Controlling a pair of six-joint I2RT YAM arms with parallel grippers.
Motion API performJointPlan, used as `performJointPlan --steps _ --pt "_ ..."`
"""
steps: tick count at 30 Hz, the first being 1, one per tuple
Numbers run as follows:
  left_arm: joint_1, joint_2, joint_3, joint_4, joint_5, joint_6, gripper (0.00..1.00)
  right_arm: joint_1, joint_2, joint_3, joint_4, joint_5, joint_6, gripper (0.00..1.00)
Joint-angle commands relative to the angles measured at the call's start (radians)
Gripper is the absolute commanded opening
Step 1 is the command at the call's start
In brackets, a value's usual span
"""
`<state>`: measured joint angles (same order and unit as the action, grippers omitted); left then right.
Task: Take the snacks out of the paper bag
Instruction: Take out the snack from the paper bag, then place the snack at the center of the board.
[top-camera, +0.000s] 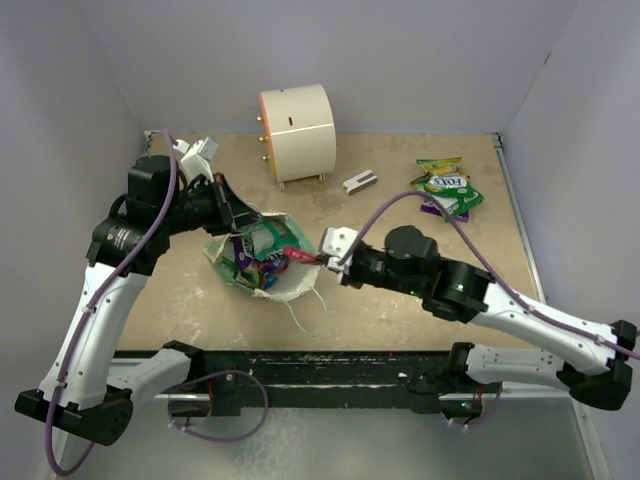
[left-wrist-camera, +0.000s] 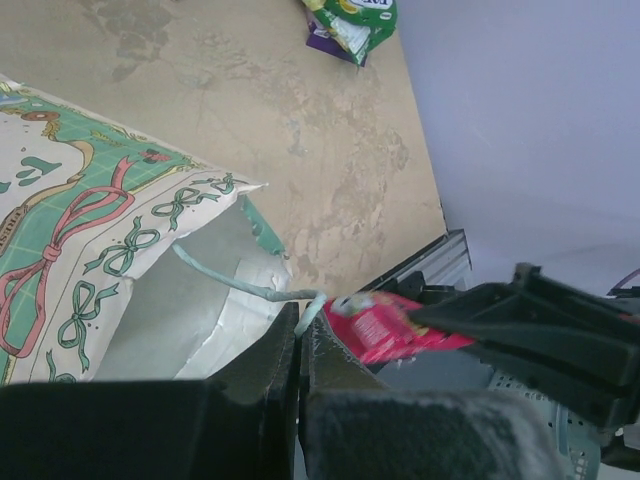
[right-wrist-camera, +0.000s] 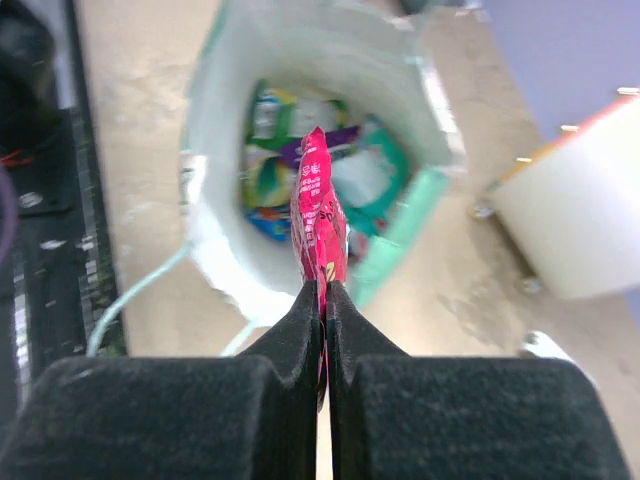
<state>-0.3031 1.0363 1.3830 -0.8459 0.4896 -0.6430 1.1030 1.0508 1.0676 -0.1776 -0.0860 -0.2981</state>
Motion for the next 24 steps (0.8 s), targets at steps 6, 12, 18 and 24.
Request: performJointPlan --steps 6,12,18,24 --pt "0.000 -0.039 -0.009 0.031 -0.013 -0.004 0.00 -0.236 -0.172 -0.091 0.336 0.597 0.186 0.00" --pt "0.000 -0.030 -0.004 0.031 -0.010 -0.010 0.00 -0.486 -0.063 -0.070 0.326 0.701 0.549 0.00" --pt "0.000 -0.015 0.006 0.031 -0.003 -0.012 0.00 -0.802 0.108 0.026 0.202 0.471 0.929 0.00" --pt "0.001 -0.003 0.013 0.020 -0.002 0.001 0.00 -1.066 0.295 0.044 0.306 0.168 1.127 0.00"
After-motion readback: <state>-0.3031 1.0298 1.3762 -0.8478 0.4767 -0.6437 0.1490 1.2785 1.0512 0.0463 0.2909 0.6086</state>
